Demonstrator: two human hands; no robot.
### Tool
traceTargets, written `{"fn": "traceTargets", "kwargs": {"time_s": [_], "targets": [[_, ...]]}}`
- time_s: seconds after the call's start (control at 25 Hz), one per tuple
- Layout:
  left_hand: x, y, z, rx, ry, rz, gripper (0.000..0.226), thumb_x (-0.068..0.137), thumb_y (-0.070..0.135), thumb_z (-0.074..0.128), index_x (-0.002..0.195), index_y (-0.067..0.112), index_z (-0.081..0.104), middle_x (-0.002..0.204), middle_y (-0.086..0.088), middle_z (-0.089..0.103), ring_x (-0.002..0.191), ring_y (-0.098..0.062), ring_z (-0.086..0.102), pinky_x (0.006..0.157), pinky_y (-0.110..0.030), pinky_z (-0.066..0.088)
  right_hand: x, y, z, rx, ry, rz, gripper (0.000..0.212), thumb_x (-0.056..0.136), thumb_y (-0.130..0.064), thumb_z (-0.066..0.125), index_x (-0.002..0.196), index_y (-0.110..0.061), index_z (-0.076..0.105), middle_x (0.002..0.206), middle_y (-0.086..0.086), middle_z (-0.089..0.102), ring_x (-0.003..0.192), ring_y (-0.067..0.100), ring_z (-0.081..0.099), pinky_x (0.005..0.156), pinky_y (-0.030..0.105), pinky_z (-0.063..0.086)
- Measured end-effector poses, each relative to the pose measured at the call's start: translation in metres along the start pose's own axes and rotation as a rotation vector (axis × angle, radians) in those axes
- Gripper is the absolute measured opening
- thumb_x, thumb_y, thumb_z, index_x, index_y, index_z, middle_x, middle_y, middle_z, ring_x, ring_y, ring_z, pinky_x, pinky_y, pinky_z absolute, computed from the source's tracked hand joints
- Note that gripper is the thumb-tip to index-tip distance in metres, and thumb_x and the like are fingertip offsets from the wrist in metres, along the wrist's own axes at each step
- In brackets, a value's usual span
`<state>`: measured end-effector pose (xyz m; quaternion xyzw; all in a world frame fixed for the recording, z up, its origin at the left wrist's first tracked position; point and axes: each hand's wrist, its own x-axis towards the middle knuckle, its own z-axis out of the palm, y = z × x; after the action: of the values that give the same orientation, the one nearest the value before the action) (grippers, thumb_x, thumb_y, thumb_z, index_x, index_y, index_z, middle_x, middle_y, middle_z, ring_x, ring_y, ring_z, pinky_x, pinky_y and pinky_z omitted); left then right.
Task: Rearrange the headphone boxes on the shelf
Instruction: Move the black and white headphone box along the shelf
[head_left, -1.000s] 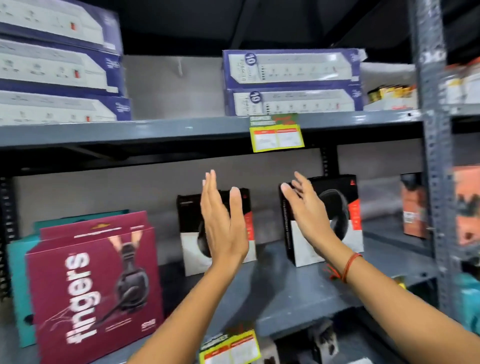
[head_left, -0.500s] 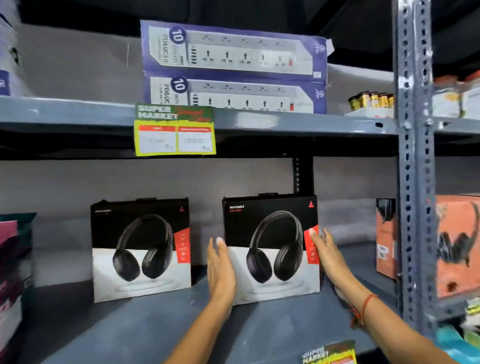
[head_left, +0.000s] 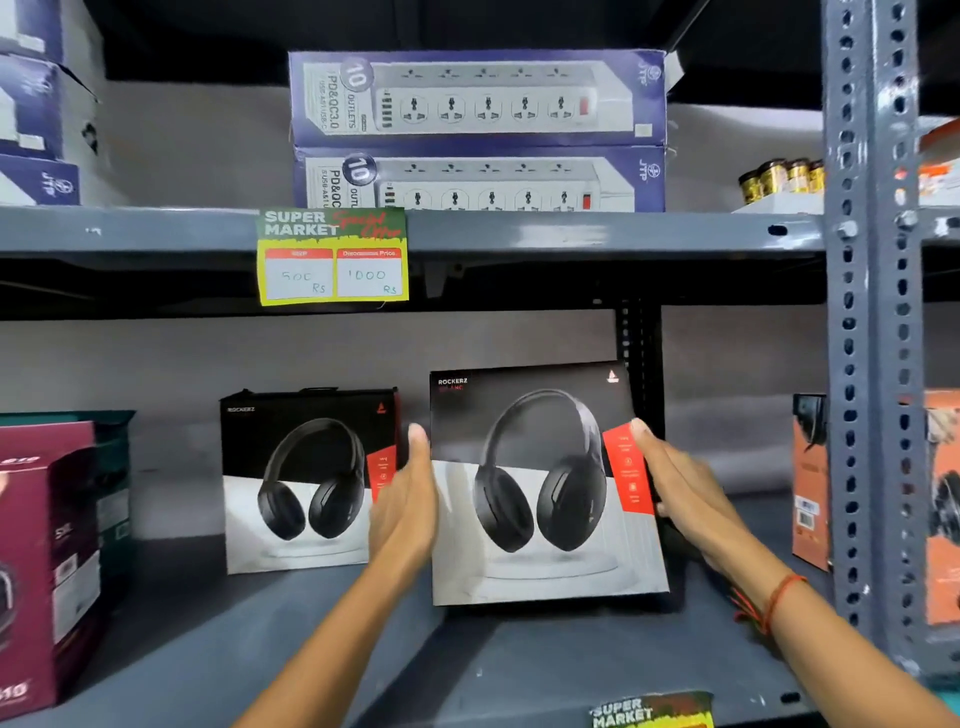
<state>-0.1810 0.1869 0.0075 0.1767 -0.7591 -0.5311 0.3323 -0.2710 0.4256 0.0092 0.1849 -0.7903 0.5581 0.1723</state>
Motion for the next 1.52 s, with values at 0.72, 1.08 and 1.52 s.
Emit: {"fn": "traceTargets", "kwargs": {"time_s": [0.72, 1.08, 1.52], "targets": [[0.076, -0.097, -0.186, -0.339, -0.003, -0.149, 0.109, 0.061, 0.103, 0.024, 0.152, 0.045, 0.036, 0.165, 0.006, 0.03, 0.153, -0.021, 0.026, 0.125, -0.052, 0.017, -0.044, -0.084, 0.21, 0.242, -0.377, -0.067, 0.043, 0.088, -0.07, 0.048, 0.121, -0.044, 0.056, 0.117, -0.015, 0.071, 0.108, 0.0, 0.062, 0.089, 0.021, 0.043], [0.09, -0.106, -0.19, -0.335, -0.056, -0.156, 0.103, 0.074, 0.093, 0.017, 0.16, 0.036, 0.018, 0.169, 0.006, 0.016, 0.156, -0.017, 0.015, 0.127, -0.044, 0.009, -0.042, -0.083, 0.246, 0.305, -0.357, -0.021, 0.014, 0.084, -0.07, 0.054, 0.097, -0.067, 0.052, 0.12, -0.019, 0.067, 0.112, -0.003, 0.06, 0.091, 0.023, 0.042], [0.03, -0.032, -0.223, -0.066, 0.342, 0.519, 0.061, 0.104, 0.044, 0.038, 0.16, 0.027, 0.019, 0.164, 0.015, 0.022, 0.15, 0.001, 0.018, 0.122, -0.024, 0.015, -0.075, -0.151, 0.261, 0.338, 0.114, -0.519, 0.081, 0.085, -0.057, 0.046, 0.155, -0.024, 0.023, 0.162, -0.005, 0.025, 0.15, 0.007, 0.019, 0.117, 0.017, 0.014]]}}
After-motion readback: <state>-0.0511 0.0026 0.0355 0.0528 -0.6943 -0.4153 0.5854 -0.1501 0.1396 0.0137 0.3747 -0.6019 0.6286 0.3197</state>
